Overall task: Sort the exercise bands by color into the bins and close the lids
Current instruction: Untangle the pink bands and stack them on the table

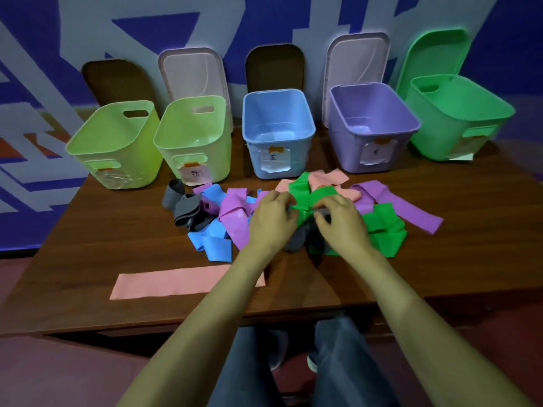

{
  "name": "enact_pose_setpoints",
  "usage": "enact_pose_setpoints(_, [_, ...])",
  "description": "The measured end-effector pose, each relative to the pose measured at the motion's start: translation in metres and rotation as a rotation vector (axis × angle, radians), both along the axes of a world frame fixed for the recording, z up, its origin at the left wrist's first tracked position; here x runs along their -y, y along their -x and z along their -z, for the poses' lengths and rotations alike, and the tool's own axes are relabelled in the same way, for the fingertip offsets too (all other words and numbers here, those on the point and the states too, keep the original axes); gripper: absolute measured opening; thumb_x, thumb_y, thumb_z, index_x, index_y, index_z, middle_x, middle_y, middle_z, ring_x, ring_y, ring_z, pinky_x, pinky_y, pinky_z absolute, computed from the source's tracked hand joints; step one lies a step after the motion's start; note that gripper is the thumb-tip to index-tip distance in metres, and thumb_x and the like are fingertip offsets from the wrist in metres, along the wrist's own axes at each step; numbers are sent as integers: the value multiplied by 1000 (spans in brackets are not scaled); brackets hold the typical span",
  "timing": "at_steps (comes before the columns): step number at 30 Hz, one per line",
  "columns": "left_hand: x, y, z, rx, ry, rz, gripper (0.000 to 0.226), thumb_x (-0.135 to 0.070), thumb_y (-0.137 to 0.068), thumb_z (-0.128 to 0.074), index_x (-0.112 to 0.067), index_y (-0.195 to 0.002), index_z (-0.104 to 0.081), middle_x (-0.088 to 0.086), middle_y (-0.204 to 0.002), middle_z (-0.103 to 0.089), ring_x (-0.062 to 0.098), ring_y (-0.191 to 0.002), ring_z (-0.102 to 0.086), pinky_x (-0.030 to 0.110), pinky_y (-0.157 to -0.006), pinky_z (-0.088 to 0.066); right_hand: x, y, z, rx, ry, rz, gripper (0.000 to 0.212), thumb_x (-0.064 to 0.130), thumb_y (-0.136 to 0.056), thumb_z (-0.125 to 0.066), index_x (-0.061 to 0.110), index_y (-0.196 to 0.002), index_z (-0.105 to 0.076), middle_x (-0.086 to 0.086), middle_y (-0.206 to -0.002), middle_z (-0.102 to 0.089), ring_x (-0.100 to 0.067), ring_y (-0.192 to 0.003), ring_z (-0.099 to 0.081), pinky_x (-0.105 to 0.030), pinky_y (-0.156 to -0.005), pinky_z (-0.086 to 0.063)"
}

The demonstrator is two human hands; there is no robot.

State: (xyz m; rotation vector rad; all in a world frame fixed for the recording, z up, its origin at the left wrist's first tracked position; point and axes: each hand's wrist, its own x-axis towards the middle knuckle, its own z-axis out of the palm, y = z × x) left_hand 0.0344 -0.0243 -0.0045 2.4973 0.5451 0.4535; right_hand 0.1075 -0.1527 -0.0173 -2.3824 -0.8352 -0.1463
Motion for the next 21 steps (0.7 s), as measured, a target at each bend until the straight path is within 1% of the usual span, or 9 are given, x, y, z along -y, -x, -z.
enact_pose_setpoints(3, [3, -31, -2, -46, -26, 40, 27, -16, -83, -61, -10, -110, -64, 12, -113, -56, 30, -106, -53, 37, -90, -42, 6, -36, -3, -18, 55, 70, 21, 8, -83, -57, 8, -102, -65, -15, -109, -60, -36, -106, -51, -40, -90, -40])
enact_pose_setpoints(5, [2, -49, 0, -72, -25, 53, 29, -16, -84, -61, -10, -112, -64, 12, -117, -56, 29, -111, -51, 36, -93, -41, 3, -61, -1, -71, 103, 95, 24, 8, -85, -55, 9, -108, -63, -16, -114, -57, -36, -111, -49, -40, -94, -39])
enact_pose_setpoints(11, [-10, -84, 19, -227, -21, 79, 36, -16, -87, -56, -11, -123, -58, 13, -127, -51, 31, -118, -46, 37, -95, -41, -22, -116, 12, -192, 172, 56, 38, -1, -87, -44, 9, -121, -59, -17, -126, -53, -35, -118, -47, -33, -100, -34])
enact_pose_setpoints(13, [-14, -93, 29, -289, -56, 134, 39, -15, -88, -53, -11, -127, -54, 14, -131, -49, 32, -120, -44, 37, -98, -39, -33, -130, 20, -214, 224, 27, 45, -2, -86, -43, 12, -127, -55, -16, -129, -51, -35, -119, -45, -33, -101, -34])
enact_pose_setpoints(16, [-19, -105, 41, -333, -163, 185, 44, -18, -90, -49, -18, -134, -48, 10, -144, -40, 28, -130, -36, 36, -105, -32, -46, -147, 31, -239, 287, -16, 50, 1, -88, -44, 19, -134, -48, -14, -131, -47, -35, -119, -43, -32, -102, -32])
enact_pose_setpoints(18, [-23, -108, 47, -336, -211, 168, 44, -21, -92, -47, -22, -136, -44, 7, -147, -35, 24, -134, -31, 35, -106, -27, -52, -158, 36, -260, 312, -4, 52, 2, -89, -43, 19, -138, -43, -15, -138, -40, -36, -122, -40, -34, -104, -31])
enact_pose_setpoints(20, [-26, -108, 53, -341, -233, 157, 40, -25, -95, -43, -24, -135, -45, 4, -146, -37, 23, -133, -33, 36, -105, -26, -55, -166, 40, -273, 346, 42, 53, 4, -90, -42, 16, -142, -36, -17, -141, -36, -37, -124, -37, -36, -105, -30])
enact_pose_setpoints(21, [-27, -107, 56, -340, -234, 156, 37, -28, -96, -42, -25, -133, -47, 2, -143, -40, 23, -131, -34, 35, -104, -27, -55, -168, 43, -269, 363, 71, 53, 7, -91, -44, 13, -142, -33, -17, -140, -37, -37, -124, -36, -36, -105, -30])
